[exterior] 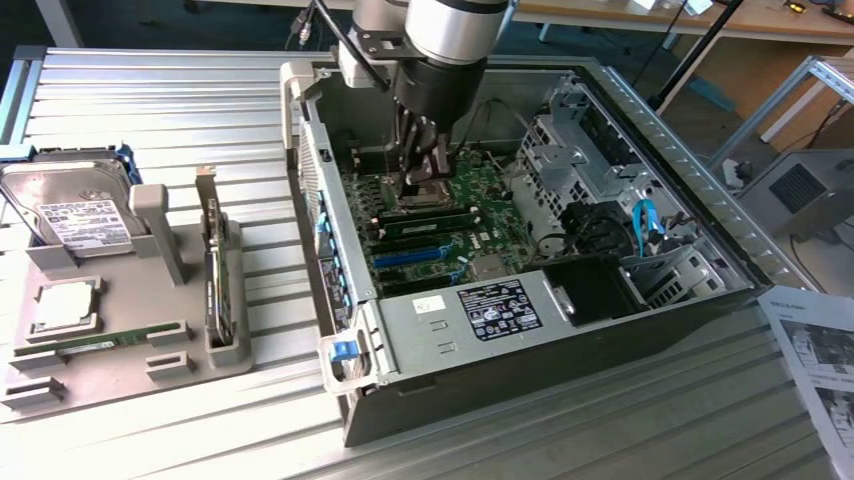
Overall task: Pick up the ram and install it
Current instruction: 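Press down the ram until it locks into place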
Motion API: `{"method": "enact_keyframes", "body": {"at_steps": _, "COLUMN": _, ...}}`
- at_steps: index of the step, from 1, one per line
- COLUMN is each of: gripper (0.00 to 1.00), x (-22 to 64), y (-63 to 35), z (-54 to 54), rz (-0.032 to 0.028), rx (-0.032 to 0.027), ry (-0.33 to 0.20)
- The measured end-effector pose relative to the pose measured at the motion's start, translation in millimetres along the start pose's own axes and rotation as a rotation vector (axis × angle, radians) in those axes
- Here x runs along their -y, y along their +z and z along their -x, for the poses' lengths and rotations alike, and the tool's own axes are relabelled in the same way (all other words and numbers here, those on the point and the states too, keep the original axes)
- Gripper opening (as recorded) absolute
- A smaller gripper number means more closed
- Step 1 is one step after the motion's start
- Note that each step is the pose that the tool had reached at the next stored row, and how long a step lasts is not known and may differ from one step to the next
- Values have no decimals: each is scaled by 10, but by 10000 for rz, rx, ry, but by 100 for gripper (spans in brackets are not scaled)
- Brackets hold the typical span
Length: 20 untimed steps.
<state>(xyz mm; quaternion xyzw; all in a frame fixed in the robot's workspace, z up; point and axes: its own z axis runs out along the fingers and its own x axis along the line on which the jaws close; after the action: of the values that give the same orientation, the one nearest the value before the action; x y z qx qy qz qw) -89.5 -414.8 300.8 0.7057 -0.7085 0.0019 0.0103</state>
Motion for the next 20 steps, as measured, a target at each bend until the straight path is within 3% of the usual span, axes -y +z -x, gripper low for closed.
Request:
{"method": "enact_keyframes", "body": {"at_steps": 7, "gripper": 11, "x": 78, "y": -1, "z": 0, "rz": 0, "rx": -1, "ry": -1}}
{"method": "enact_keyframes", "body": {"at_steps": 14, "gripper": 11, "x": 248, "y": -4, "z": 1, "rz": 0, "rx": -2, "ry": 0}}
{"method": "enact_keyframes", "body": {"at_steps": 20, "gripper": 11, "x": 342, "y": -5, "z": 1, "rz": 0, "rx": -1, "ry": -1}}
